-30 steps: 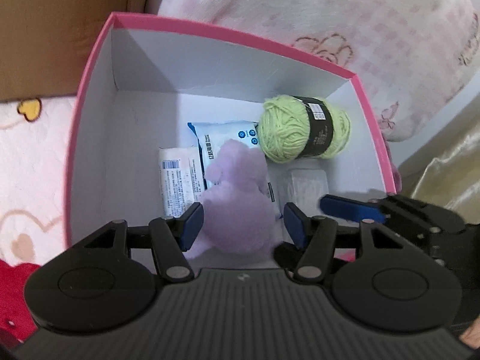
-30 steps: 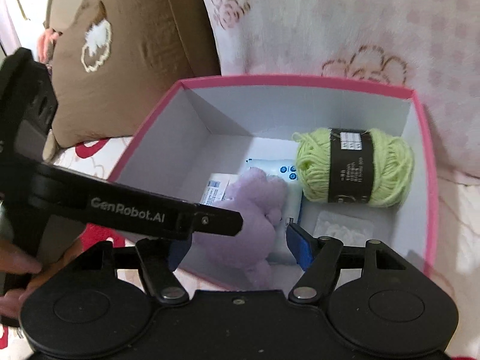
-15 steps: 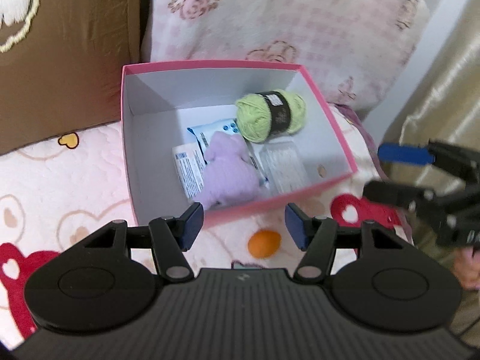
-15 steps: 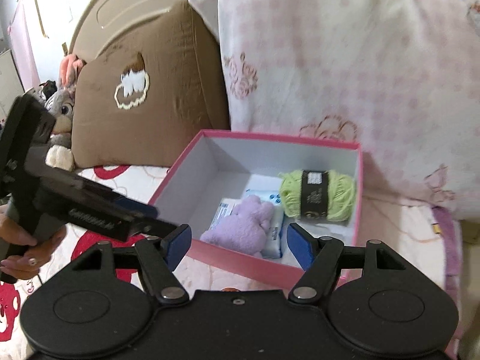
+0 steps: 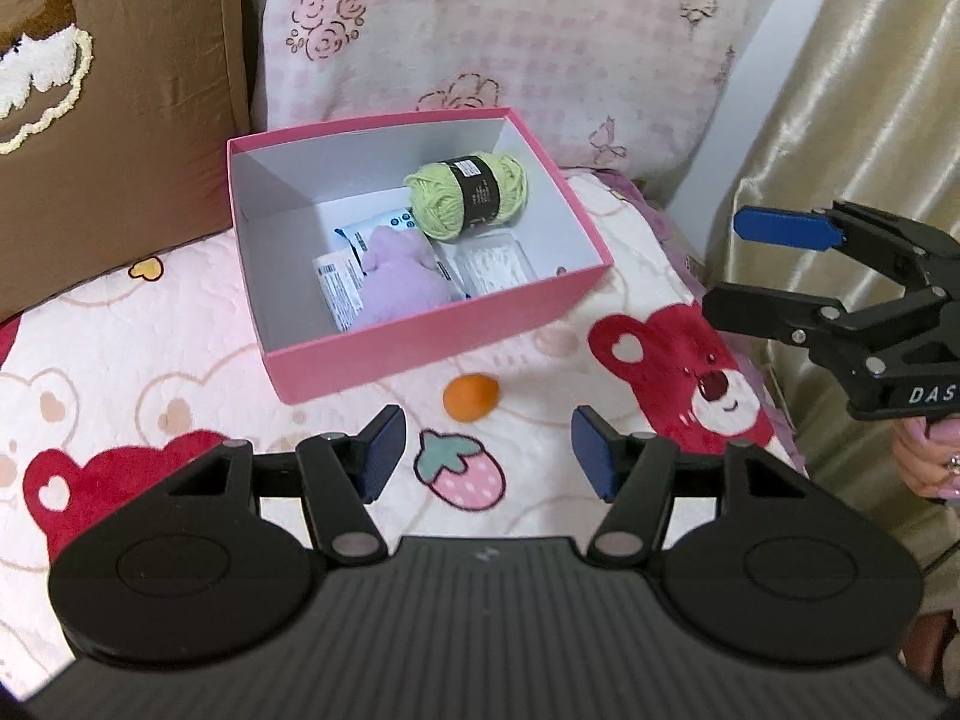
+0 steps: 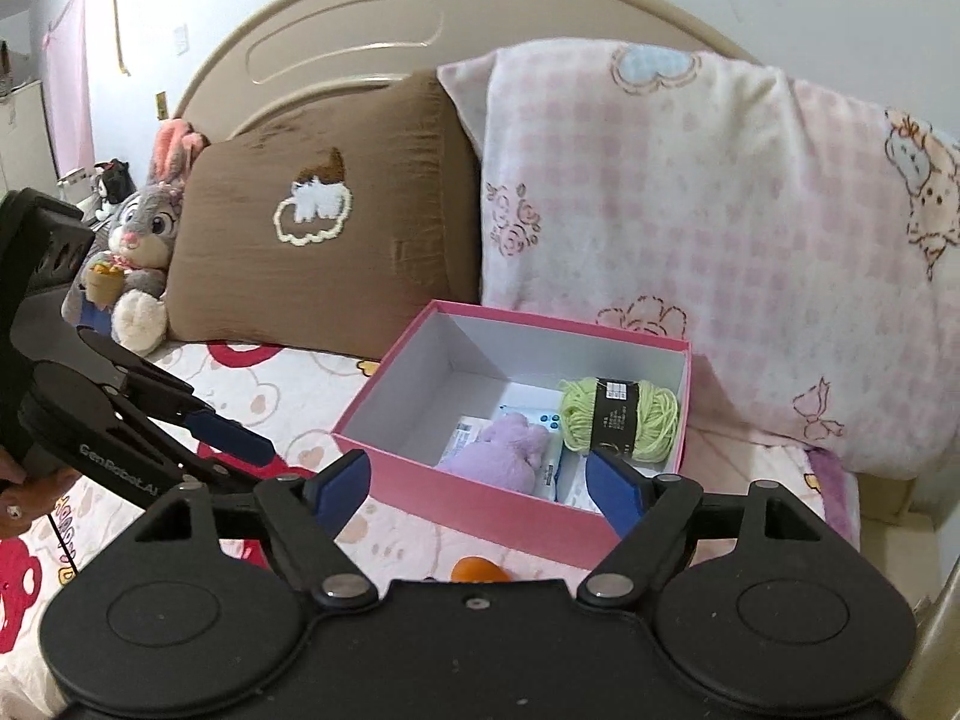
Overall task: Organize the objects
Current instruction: 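Move the left tool out of the box to the orange sponge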
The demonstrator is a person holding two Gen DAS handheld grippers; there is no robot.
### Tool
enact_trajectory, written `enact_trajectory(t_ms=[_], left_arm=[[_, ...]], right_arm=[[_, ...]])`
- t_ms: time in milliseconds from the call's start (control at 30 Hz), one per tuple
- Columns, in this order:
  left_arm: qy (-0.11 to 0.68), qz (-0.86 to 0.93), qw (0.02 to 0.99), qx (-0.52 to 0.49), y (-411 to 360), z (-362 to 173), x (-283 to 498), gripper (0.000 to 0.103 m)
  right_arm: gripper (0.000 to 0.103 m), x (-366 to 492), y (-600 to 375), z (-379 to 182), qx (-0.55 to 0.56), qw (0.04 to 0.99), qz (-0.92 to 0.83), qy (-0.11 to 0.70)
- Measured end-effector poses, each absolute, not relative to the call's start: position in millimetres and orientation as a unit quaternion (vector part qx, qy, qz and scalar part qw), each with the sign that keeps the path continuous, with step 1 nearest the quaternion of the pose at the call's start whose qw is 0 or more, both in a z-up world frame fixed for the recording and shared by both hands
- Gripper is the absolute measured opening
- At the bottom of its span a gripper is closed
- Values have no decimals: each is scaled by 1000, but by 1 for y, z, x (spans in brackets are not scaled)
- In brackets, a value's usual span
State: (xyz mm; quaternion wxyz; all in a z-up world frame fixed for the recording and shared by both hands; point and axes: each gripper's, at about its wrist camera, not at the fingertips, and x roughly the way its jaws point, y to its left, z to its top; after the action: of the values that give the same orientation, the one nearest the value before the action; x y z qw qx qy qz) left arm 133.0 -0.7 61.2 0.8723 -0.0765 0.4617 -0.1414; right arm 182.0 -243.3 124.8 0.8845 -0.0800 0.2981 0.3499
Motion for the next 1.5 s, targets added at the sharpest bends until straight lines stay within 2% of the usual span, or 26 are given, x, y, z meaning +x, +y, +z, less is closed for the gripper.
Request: enact_trajectory(t_ms=[367,500,600,733,933,1100,1233,1500], left_arm=[[471,-153,867,-57,-8,65,99,62],[468,-155,868,-64,-9,53,91,75],[467,-150,868,-78,-10,38,87,76],[479,-158,858,-100,-12,18,88,81],[464,-133,868,-114,-11,-8,91,87],[462,-108,867,-154,-3,-33,97,88],[433,-98,885,-138,-9,-45,102,99],[403,-101,898,-145,-20,-64,116,99]], right_arm=[[89,140,-243,127,-101,880,363,291],[92,130,-245,117,-109,878,360,296],[98,128,-248,107,-100,880,351,304],[98,131,-251,89,-88,879,345,318],[98,126,-246,59,-142,886,330,294],[98,129,-248,37,-160,889,330,275],[98,134,-252,13,-174,878,373,246],[99,167,-250,-28,-138,881,362,272]])
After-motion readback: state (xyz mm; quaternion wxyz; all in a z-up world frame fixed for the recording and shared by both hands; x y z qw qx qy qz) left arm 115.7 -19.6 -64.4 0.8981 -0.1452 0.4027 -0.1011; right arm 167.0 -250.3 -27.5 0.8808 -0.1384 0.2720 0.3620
